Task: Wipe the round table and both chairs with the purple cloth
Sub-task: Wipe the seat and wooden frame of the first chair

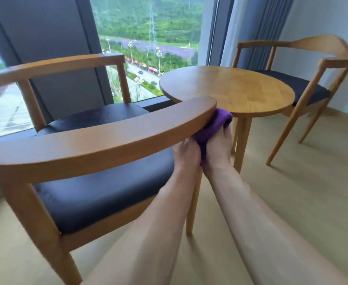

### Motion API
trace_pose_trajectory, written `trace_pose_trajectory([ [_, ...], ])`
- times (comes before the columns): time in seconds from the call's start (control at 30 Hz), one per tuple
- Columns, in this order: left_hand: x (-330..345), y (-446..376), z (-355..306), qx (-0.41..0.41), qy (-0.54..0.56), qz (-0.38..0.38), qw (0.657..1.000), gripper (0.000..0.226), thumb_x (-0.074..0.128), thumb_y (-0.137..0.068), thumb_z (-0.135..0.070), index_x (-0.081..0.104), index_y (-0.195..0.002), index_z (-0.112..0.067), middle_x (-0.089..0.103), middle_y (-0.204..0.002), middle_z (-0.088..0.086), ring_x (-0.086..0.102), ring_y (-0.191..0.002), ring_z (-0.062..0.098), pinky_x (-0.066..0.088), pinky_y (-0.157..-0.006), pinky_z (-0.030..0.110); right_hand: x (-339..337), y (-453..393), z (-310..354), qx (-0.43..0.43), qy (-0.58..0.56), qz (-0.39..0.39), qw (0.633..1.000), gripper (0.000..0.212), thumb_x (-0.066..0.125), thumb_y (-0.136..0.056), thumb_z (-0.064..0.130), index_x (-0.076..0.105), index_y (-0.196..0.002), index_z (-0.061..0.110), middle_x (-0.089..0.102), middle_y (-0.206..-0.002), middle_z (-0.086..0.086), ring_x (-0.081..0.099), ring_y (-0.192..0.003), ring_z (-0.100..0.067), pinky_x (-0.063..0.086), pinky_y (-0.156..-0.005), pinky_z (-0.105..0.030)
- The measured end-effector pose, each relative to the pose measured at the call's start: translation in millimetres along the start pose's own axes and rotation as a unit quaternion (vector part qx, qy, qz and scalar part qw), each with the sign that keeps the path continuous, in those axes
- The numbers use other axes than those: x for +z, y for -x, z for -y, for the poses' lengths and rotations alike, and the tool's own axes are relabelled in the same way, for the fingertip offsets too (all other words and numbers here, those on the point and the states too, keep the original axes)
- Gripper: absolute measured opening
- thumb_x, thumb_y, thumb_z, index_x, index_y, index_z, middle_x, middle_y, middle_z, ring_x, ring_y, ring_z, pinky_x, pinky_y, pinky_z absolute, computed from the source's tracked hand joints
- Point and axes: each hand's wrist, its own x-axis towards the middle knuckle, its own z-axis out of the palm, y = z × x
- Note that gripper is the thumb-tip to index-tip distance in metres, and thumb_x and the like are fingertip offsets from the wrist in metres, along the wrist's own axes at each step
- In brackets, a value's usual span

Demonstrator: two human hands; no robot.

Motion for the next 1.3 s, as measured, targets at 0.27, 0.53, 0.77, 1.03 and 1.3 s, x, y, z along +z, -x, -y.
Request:
trace_pose_trajectory([
  [0.27, -21.9, -0.5, 61.6, 0.106, -0.06, 0.051, 0.991, 0.033, 0.038, -0.107, -0.029, 0.054, -0.135, -0.03, 0.06, -0.136, 0.003, 0.054, -0.128, 0.023, 0.04, -0.112, 0.043, -33.2, 29.4, -52.8, 0.069, 0.05, 0.019, 0.996, 0.014, 0.055, -0.099, 0.018, 0.065, -0.089, 0.021, 0.068, -0.093, -0.008, 0.066, -0.096, -0.034, 0.053, -0.089, -0.042],
  [0.53, 1.6, -8.3, 6.6, 0.118, -0.009, 0.019, 0.993, 0.019, 0.049, -0.1, -0.025, 0.068, -0.105, -0.024, 0.072, -0.106, 0.002, 0.065, -0.107, 0.022, 0.054, -0.091, 0.036, -8.5, -7.3, -5.1, 0.004, 0.011, 0.086, 0.996, 0.012, 0.052, -0.096, 0.038, 0.064, -0.097, 0.037, 0.072, -0.099, 0.004, 0.068, -0.093, -0.02, 0.054, -0.075, -0.031],
  [0.77, -22.6, 29.9, 60.8, 0.124, 0.057, -0.01, 0.991, 0.028, 0.049, -0.105, -0.026, 0.062, -0.128, -0.036, 0.065, -0.131, -0.003, 0.059, -0.125, 0.02, 0.042, -0.112, 0.047, -49.2, 47.7, -51.0, 0.001, 0.106, 0.038, 0.994, 0.019, 0.054, -0.099, 0.031, 0.063, -0.114, 0.025, 0.069, -0.113, -0.005, 0.064, -0.109, -0.029, 0.05, -0.099, -0.049],
  [1.03, -144.4, 125.9, 48.8, 0.28, 0.144, -0.277, 0.908, 0.042, 0.071, -0.089, -0.019, 0.058, -0.129, -0.023, 0.073, -0.118, 0.002, 0.07, -0.108, 0.02, 0.057, -0.08, 0.023, 14.4, 192.1, -54.9, 0.08, -0.135, 0.183, 0.97, 0.039, 0.057, -0.097, 0.029, 0.057, -0.132, 0.012, 0.063, -0.131, -0.01, 0.06, -0.122, -0.026, 0.049, -0.103, -0.038],
  [1.3, -232.6, 145.5, -23.9, 0.381, 0.019, -0.449, 0.808, 0.023, 0.06, -0.092, -0.044, 0.057, -0.105, -0.025, 0.073, -0.102, -0.002, 0.069, -0.098, 0.017, 0.056, -0.086, 0.038, 119.4, 249.2, -27.9, 0.138, -0.112, 0.317, 0.932, 0.03, 0.046, -0.101, 0.04, 0.062, -0.12, 0.023, 0.068, -0.118, -0.005, 0.062, -0.115, -0.027, 0.044, -0.105, -0.052],
])
